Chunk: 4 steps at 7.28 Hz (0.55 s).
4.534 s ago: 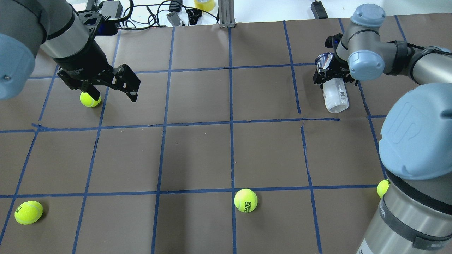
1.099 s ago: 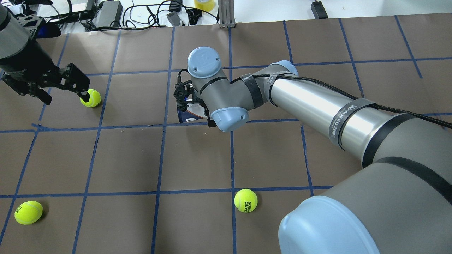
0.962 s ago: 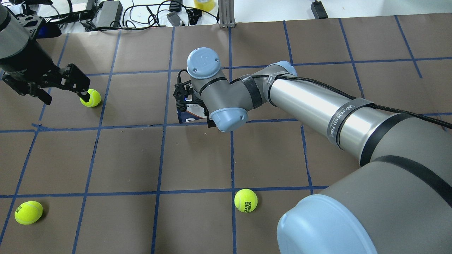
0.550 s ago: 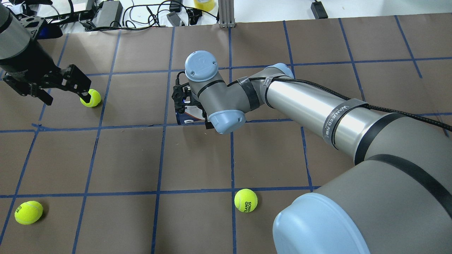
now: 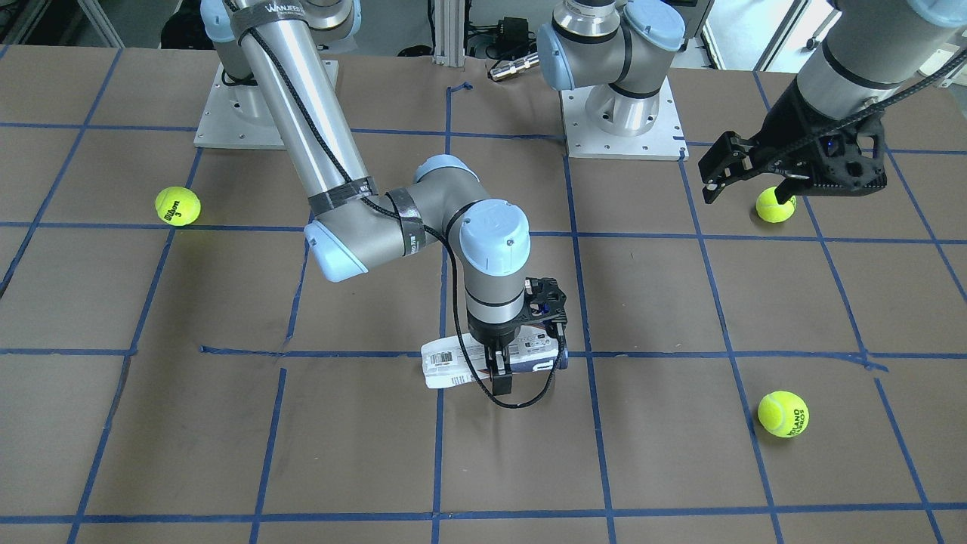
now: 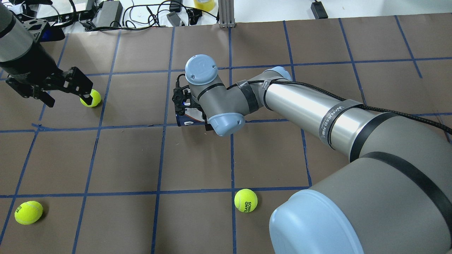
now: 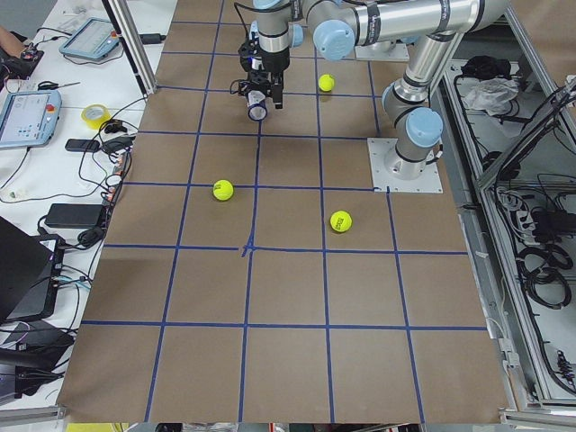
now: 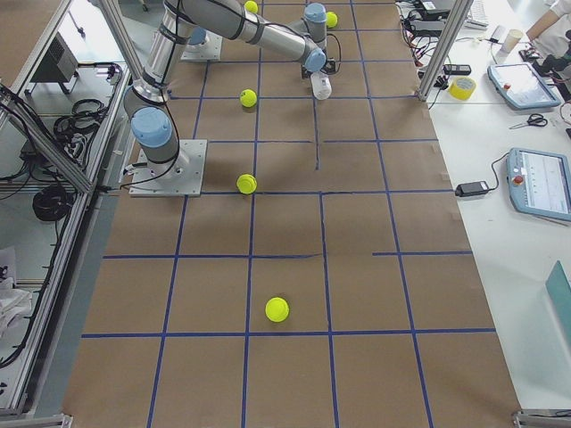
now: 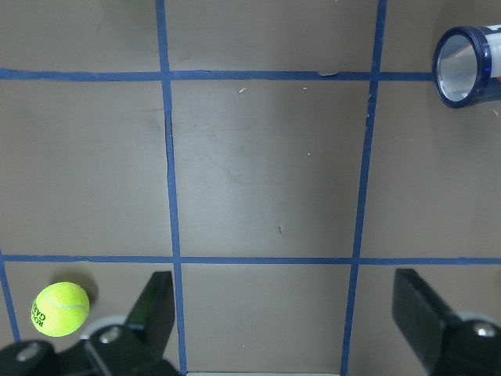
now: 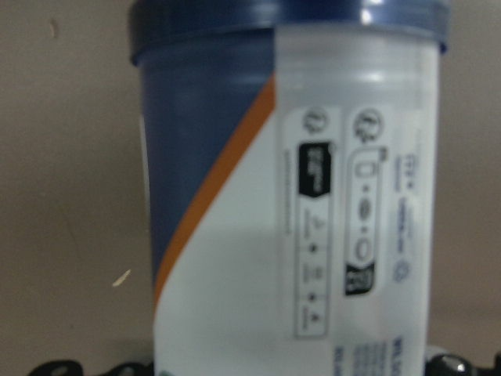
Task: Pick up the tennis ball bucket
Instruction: 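Lower the can onto the table with the right gripper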
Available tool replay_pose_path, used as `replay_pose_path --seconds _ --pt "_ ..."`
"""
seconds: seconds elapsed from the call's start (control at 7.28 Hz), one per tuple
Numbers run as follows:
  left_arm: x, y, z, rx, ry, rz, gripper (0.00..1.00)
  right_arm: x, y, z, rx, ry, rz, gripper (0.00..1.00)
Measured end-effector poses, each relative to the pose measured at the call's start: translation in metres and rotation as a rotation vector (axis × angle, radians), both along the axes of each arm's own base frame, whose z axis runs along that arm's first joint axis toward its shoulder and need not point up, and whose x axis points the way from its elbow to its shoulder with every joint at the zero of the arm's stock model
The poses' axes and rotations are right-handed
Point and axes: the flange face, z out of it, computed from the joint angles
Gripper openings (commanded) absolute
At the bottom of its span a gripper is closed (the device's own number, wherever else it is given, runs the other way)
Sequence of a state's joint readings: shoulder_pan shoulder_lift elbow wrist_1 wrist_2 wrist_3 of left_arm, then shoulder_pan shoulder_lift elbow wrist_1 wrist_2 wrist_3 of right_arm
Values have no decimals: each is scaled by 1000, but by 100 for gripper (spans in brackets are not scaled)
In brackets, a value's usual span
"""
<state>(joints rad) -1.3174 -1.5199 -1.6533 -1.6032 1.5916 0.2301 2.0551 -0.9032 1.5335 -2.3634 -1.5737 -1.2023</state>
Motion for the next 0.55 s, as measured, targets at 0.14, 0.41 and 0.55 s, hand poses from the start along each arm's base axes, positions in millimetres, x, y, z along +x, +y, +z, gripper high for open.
replay_pose_path --seconds 0.14,0.41,0.55 --pt "0 0 0 1 0 0 100 0 1 -2 0 -1 -1 89" --pt "0 0 -1 2 0 0 100 -1 0 0 -5 -4 -10 89" --pt "0 0 -1 2 0 0 100 0 -1 4 -10 -7 -15 89"
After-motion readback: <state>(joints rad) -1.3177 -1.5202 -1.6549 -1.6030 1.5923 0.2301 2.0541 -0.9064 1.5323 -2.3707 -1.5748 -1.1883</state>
